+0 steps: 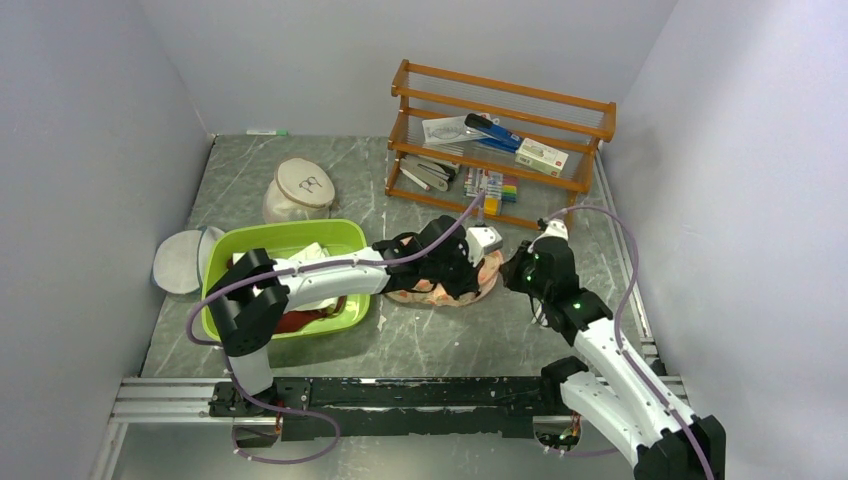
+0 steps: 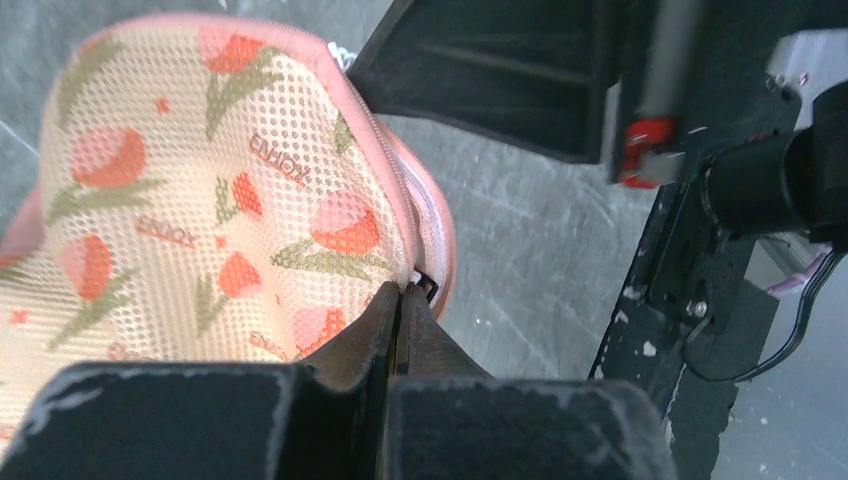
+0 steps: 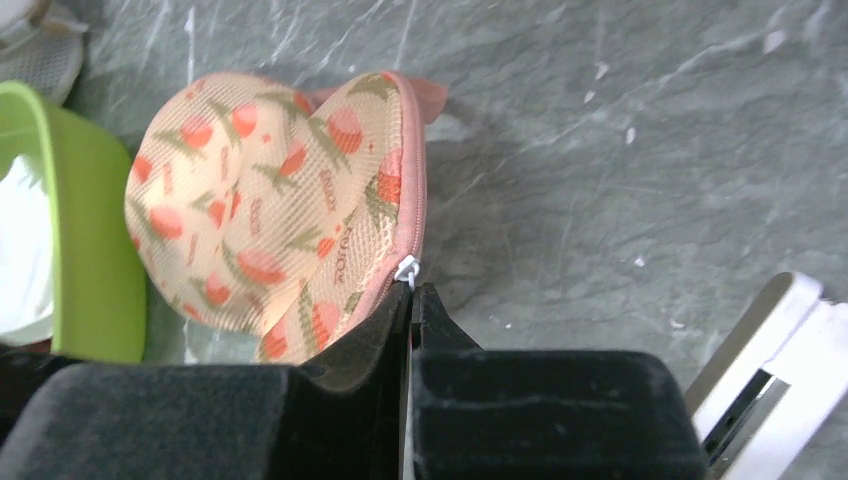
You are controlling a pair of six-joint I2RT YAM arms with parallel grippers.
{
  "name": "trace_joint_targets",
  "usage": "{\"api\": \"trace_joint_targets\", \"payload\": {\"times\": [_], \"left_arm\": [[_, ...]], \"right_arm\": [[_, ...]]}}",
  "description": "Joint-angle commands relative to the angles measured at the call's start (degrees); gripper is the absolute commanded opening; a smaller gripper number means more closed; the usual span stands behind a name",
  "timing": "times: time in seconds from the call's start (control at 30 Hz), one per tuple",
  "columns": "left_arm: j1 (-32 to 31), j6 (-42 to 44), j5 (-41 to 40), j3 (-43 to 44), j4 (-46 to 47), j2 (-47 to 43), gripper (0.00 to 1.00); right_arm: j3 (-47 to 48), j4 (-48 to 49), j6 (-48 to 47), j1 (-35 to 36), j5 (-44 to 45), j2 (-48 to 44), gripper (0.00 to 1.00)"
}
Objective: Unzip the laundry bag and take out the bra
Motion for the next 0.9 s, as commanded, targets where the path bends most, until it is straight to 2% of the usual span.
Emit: {"api": "trace_joint_targets", "payload": {"times": [0.0,0.1,0.17,0.37,0.47,0.6,0.87], "left_arm": [[-0.66,-0.76,2.05,-3.98,-2.04,-0.45,0.07],[-0.65,-1.67,1.36,-7.71,-1.44,-1.97,0.07],[-0.65,-1.94,1.21,-8.67,-2.19,-2.95,0.1],[-0.68,-3.22,1.32,-5.62,-4.66,-5.78,0.49],[-0.72,-4.12,0.44,-3.19,-4.48,-5.63,0.59],[-0.74,-3.52,0.67,-1.57,-3.2,-2.73,0.62],[-0.72,-1.94,-0.99,0.0,-4.14,1.26,0.59]], "right_arm": [[-1.61,-1.23,0.92,-1.02,-6.38,-4.41,0.0],[-1.88,-3.81,0.56,-0.98,-12.16,-5.29,0.0],[-2.83,-3.67,0.47,-0.93,-16.13,-5.43,0.0],[-5.14,-1.74,0.78,-0.87,-24.91,-3.49,0.0],[-5.6,-1.15,0.86,-0.85,-26.4,-3.32,0.0],[-5.67,-1.01,0.61,-0.77,-27.23,-2.87,0.0],[-5.93,-0.4,0.51,-0.8,-27.69,-3.06,0.0]]}}
